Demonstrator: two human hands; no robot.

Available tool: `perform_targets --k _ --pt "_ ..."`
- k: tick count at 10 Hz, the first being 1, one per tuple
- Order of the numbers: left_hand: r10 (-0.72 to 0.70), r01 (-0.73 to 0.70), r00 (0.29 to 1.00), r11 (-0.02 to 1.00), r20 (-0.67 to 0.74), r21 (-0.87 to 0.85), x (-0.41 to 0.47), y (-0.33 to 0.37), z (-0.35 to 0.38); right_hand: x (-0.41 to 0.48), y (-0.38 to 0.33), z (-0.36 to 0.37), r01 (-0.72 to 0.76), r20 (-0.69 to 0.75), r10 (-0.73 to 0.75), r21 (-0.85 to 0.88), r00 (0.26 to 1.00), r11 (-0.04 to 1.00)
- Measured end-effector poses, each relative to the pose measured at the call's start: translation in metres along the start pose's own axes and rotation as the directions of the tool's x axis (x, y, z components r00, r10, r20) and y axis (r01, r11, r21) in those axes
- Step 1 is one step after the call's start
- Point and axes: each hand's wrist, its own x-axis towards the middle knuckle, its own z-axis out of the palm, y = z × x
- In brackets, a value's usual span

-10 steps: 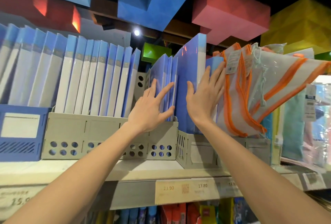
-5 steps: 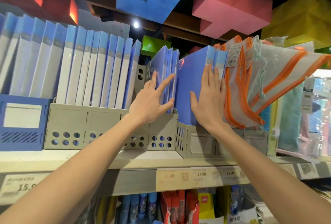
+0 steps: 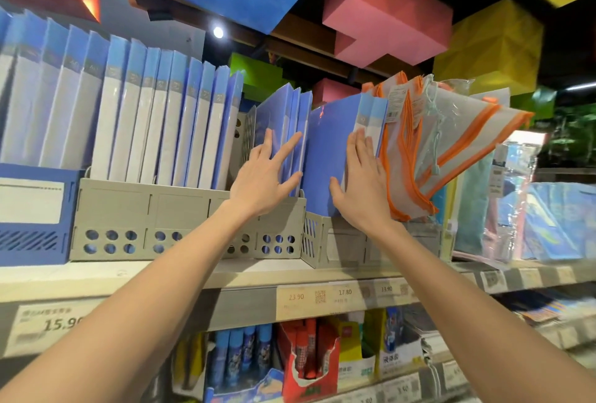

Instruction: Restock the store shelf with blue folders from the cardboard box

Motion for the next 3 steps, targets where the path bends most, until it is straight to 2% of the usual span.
perform_targets --k 1,2,3 --pt "-0.056 0.064 0.997 0.988 0.062 -0.141 -0.001 0.006 0.001 -0.002 -0.002 -0.013 -0.042 0.07 0.041 0.022 0.997 0.999" --pt "-0.099 0.107 0.994 0.953 0.045 -0.284 -0.01 0.011 -0.003 -0.009 -0.012 -0.029 -0.052 0.111 0.039 0.115 0.993 0.992" --pt "-0.165 0.155 0.986 0.913 0.005 -0.378 -0.025 0.018 -0.015 -0.021 -0.019 -0.046 -0.164 0.172 0.132 0.183 0.976 0.969"
